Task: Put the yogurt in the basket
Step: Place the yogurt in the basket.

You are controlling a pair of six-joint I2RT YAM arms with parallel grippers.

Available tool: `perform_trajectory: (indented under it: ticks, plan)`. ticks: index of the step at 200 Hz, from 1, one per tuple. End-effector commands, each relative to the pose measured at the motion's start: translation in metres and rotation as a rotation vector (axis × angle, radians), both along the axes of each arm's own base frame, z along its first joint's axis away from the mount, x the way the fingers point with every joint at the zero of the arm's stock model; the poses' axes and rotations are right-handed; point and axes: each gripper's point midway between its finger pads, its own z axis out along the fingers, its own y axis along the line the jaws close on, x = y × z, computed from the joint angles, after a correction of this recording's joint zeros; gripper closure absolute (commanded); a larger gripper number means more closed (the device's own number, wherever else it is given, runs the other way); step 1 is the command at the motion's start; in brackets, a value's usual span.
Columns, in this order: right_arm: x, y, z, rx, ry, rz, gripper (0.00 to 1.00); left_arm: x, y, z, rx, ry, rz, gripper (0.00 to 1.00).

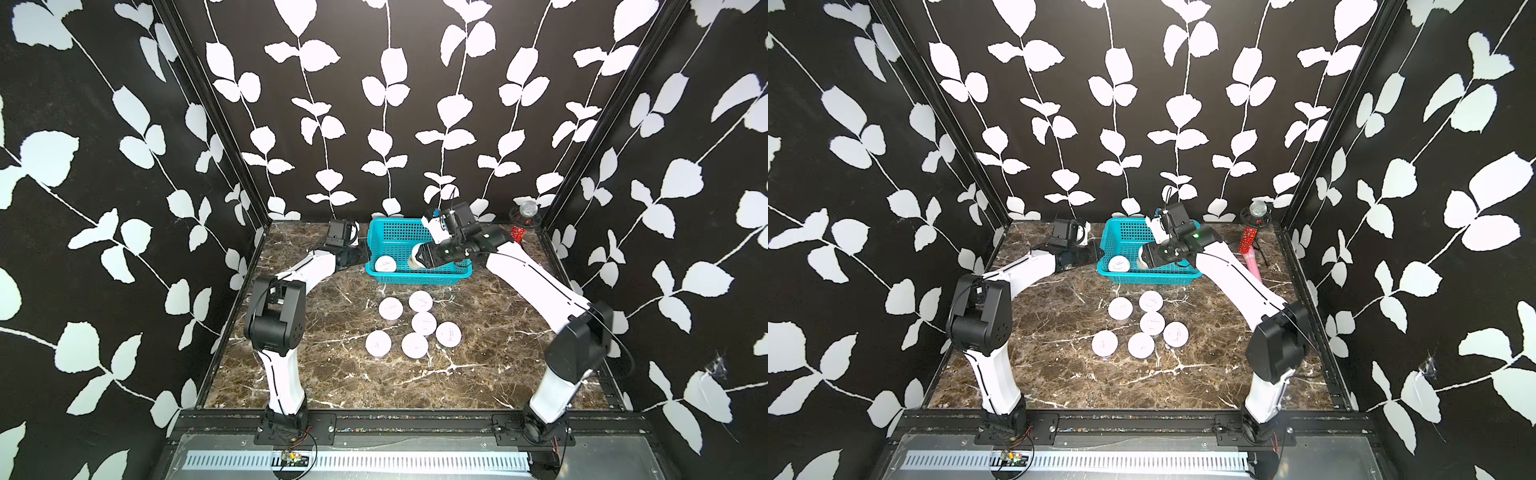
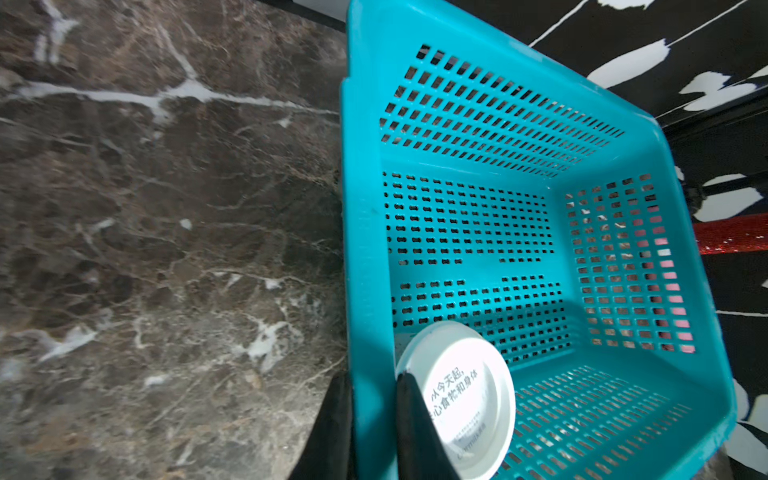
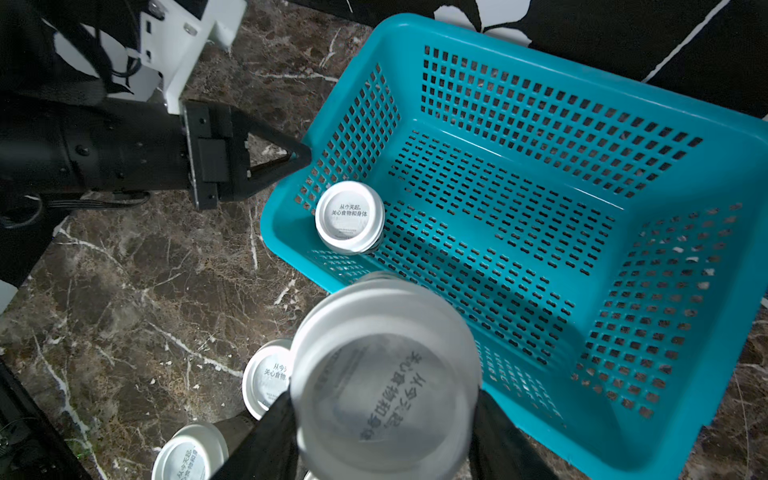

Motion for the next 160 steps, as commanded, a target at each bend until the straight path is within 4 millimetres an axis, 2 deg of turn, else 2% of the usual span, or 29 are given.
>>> perform_trajectory:
  ticks: [1,82,160]
  plan:
    - [0.013,0.001,0.007,-0.068,-0.032,-0.028,0.4,-0.02,-0.008,-0.022,-0.001,0.09,-0.023,0.85]
    - [0.048,0.02,-0.036,-0.23,0.023,-0.039,0.4,-0.03,-0.011,-0.029,-0.026,0.124,-0.017,0.85]
    - [0.056,0.03,-0.067,-0.28,0.076,-0.027,0.4,-0.033,-0.012,-0.026,-0.021,0.122,-0.031,0.84]
